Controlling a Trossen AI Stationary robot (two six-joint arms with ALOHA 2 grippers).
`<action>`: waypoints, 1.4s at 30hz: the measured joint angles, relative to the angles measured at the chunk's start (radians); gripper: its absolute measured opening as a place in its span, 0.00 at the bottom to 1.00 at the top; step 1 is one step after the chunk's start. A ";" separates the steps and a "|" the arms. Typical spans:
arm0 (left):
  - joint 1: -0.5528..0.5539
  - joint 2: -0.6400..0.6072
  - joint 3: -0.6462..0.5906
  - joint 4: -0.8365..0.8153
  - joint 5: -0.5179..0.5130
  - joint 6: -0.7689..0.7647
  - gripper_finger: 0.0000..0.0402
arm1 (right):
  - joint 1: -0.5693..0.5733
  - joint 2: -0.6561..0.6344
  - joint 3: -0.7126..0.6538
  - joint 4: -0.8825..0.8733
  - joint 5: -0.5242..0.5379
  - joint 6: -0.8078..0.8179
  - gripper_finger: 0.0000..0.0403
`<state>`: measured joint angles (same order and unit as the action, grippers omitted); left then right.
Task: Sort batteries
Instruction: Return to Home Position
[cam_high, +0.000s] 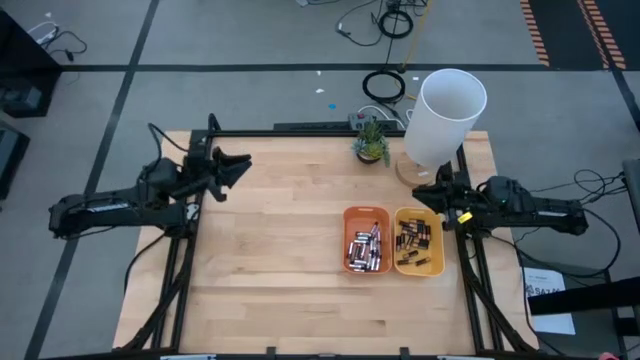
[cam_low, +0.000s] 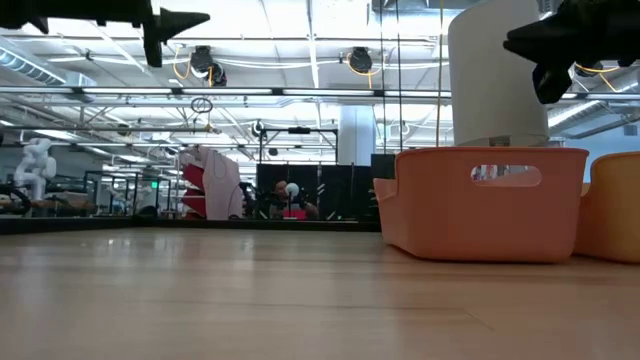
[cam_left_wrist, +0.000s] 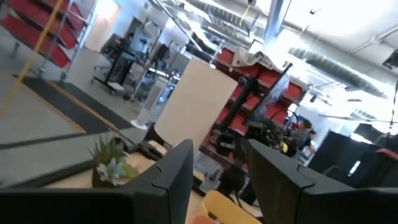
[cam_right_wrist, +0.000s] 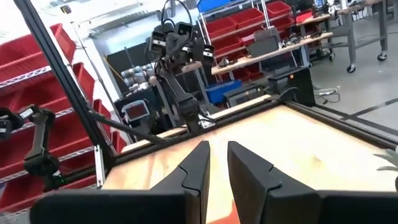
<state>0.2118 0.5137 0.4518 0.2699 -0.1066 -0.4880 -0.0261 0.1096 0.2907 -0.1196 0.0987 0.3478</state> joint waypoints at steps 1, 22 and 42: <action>-0.007 0.000 -0.013 0.010 0.000 -0.005 0.39 | 0.000 0.000 -0.009 0.007 0.000 0.000 0.12; -0.147 -0.289 -0.205 0.120 -0.015 0.122 0.39 | 0.002 -0.028 -0.068 0.148 -0.021 0.007 0.12; -0.147 -0.454 -0.422 0.218 0.043 0.128 0.39 | 0.001 -0.107 -0.068 -0.019 -0.014 0.016 0.12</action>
<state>0.0650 0.0601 0.0296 0.4882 -0.0640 -0.3603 -0.0250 0.0025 0.2222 -0.1388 0.0851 0.3635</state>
